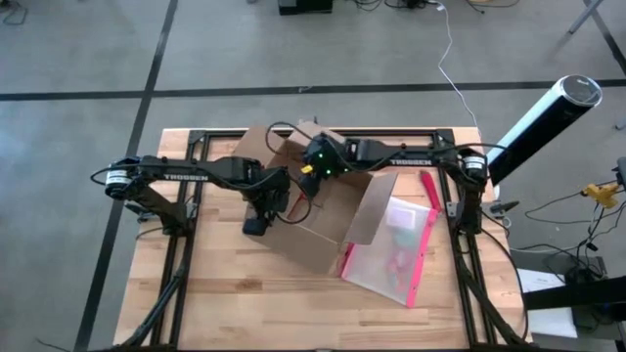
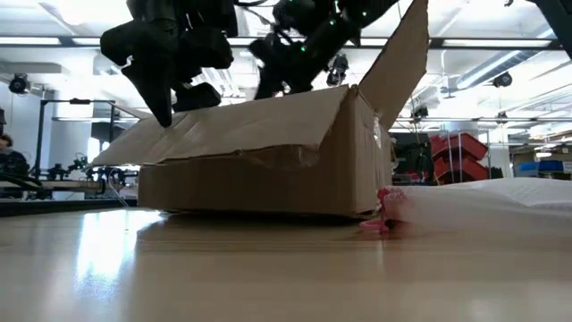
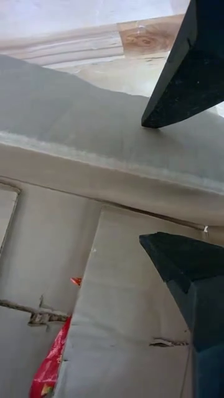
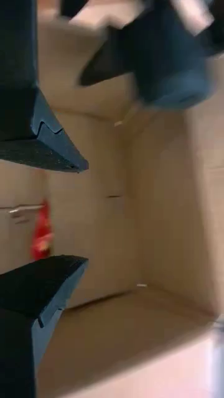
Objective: Unpack boxes
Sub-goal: Put the red candy into the zip bag
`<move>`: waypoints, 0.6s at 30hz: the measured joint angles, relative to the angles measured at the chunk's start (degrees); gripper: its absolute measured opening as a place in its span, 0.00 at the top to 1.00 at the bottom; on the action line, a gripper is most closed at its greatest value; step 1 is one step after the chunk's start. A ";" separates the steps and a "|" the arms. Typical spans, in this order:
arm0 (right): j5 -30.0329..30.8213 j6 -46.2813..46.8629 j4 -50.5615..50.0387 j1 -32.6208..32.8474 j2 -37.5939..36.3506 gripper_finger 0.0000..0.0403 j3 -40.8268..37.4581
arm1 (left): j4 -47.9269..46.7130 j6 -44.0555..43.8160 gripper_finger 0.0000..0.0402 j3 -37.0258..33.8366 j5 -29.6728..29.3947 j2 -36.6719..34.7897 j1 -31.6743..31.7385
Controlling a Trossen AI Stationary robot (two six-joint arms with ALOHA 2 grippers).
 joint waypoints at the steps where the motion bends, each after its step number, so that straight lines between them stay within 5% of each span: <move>1: -0.19 -0.11 -0.35 0.01 -0.09 0.49 -0.63 | 0.01 0.00 0.31 -0.13 0.03 0.00 0.00; 8: -0.61 -1.58 -2.42 0.79 -0.52 0.49 -6.05 | 0.41 -0.42 0.31 -2.74 1.15 0.00 0.00; 18: -6.54 -3.01 12.12 2.25 -0.41 0.49 -12.53 | 1.43 -1.09 0.31 -4.30 1.66 0.00 -0.02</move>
